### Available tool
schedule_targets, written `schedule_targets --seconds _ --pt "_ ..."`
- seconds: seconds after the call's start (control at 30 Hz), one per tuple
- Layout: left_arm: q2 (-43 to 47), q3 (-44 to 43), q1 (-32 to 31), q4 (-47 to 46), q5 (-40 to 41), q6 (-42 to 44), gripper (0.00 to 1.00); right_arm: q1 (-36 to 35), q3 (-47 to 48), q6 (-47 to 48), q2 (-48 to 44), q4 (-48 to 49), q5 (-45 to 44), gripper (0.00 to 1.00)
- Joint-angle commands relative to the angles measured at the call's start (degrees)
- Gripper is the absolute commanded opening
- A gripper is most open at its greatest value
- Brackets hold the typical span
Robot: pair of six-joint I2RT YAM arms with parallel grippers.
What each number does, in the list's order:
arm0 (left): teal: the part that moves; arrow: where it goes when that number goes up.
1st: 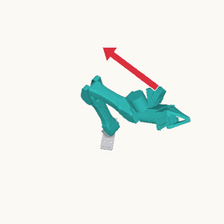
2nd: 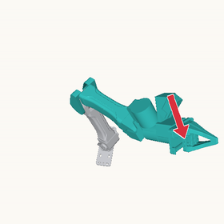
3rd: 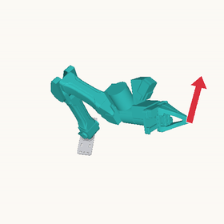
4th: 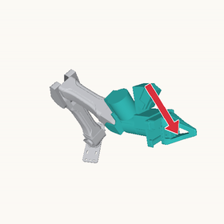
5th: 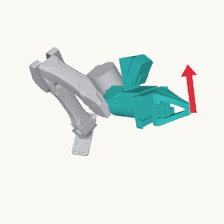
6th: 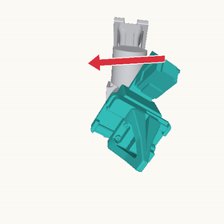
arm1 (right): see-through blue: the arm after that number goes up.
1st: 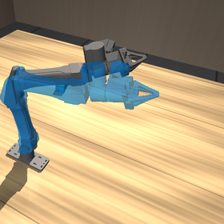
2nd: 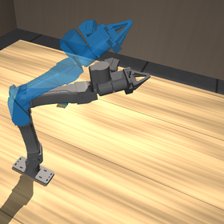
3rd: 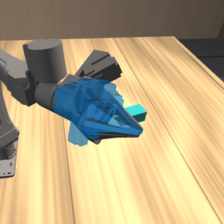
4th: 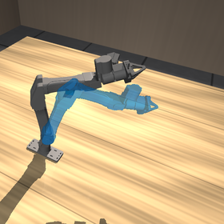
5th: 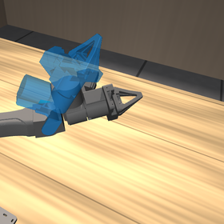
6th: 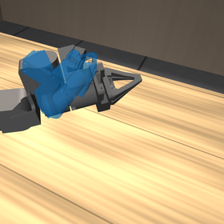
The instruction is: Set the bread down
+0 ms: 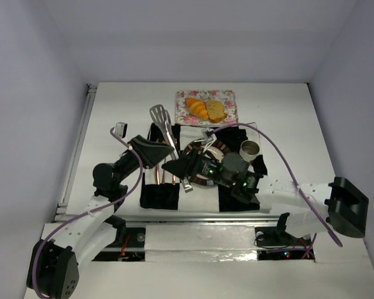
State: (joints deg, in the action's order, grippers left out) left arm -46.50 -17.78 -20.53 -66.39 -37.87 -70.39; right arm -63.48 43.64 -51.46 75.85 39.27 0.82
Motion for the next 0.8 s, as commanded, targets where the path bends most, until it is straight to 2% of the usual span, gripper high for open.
schedule_targets --seconds 0.0,0.07,0.1,0.13,0.33,0.5,0.6,0.77 --pt "1.3 -2.8 -0.2 0.0 -1.5 2.5 0.44 -0.4 0.5 0.3 -3.1 0.4 -3.3 0.58" --pt "1.6 -3.7 -0.2 1.8 -2.0 3.4 0.57 -0.4 0.6 0.4 -3.5 -1.0 -3.9 0.58" --pt "1.7 -3.8 -0.2 1.8 -2.2 3.9 0.58 -0.4 0.6 0.3 -3.7 -1.7 -4.3 0.58" --pt "1.8 -4.6 -0.2 3.8 -2.4 4.5 0.63 -0.4 0.7 0.2 -3.8 -2.4 -4.9 0.57" --pt "4.0 -7.5 -0.2 12.7 -3.3 9.5 0.81 1.8 -0.7 -1.4 -5.7 -3.1 -5.8 0.55" --pt "5.9 -9.1 -0.2 18.4 -3.4 12.6 0.86 3.8 -0.6 -1.4 -7.2 -5.9 -5.2 0.54" --pt "7.3 -11.2 -0.2 26.6 -2.1 17.5 0.87 5.8 0.0 -1.0 -8.5 -9.9 -4.3 0.54" --pt "11.0 -17.0 -0.2 50.1 6.1 30.4 0.85 11.6 0.7 0.2 -9.8 -20.4 1.8 0.54"
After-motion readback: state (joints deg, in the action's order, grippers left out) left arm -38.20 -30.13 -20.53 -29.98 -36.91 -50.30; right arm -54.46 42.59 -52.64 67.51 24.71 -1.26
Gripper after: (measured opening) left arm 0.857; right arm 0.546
